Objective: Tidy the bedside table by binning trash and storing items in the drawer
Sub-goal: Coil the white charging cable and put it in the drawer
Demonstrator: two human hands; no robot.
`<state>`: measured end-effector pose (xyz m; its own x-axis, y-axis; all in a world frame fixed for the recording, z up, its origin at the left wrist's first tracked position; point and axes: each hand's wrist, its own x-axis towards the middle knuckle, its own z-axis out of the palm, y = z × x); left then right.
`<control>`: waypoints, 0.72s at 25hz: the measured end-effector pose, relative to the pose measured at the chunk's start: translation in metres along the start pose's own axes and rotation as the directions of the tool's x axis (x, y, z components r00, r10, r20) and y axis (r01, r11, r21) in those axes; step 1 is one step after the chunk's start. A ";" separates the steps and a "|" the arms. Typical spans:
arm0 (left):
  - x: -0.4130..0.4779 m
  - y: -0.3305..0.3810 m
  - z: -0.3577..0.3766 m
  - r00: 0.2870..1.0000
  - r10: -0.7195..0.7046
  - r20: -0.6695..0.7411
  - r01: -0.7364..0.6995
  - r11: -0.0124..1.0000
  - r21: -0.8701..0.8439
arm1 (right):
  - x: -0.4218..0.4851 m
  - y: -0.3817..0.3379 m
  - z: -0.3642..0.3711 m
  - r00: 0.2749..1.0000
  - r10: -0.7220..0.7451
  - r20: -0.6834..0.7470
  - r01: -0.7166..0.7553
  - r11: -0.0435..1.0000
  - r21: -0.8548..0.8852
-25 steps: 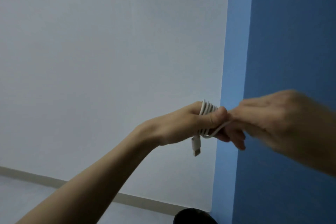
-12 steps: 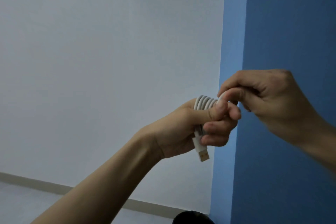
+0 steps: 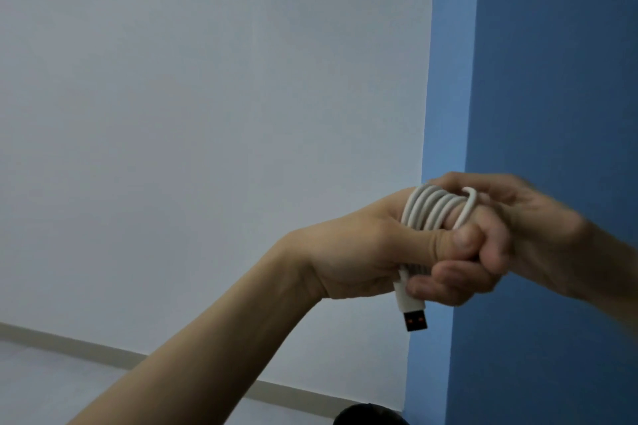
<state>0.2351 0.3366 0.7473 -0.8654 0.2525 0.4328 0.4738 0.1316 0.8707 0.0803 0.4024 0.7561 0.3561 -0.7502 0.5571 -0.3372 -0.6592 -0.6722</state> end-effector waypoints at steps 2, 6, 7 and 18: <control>-0.002 0.001 0.000 1.000 -0.005 0.007 0.005 1.000 -0.004 | 0.001 -0.001 0.003 0.993 -0.073 -0.087 0.066 0.994 -0.086; -0.008 0.001 -0.001 0.998 0.057 0.006 -0.058 0.997 0.045 | 0.000 -0.011 0.018 0.978 -0.142 -0.153 0.102 0.964 -0.247; -0.009 0.001 -0.001 0.997 0.078 0.010 -0.078 0.994 0.074 | 0.000 -0.012 0.022 0.975 -0.145 -0.168 0.091 0.951 -0.296; -0.006 0.008 0.007 0.807 0.033 -0.590 0.139 0.959 0.245 | 0.001 0.001 0.043 0.902 -0.291 -0.319 0.021 0.769 -0.639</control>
<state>0.2453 0.3428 0.7499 -0.7788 -0.3569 0.5159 0.3739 0.3962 0.8386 0.1174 0.4035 0.7351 0.1409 -0.5016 0.8535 -0.8088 -0.5555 -0.1929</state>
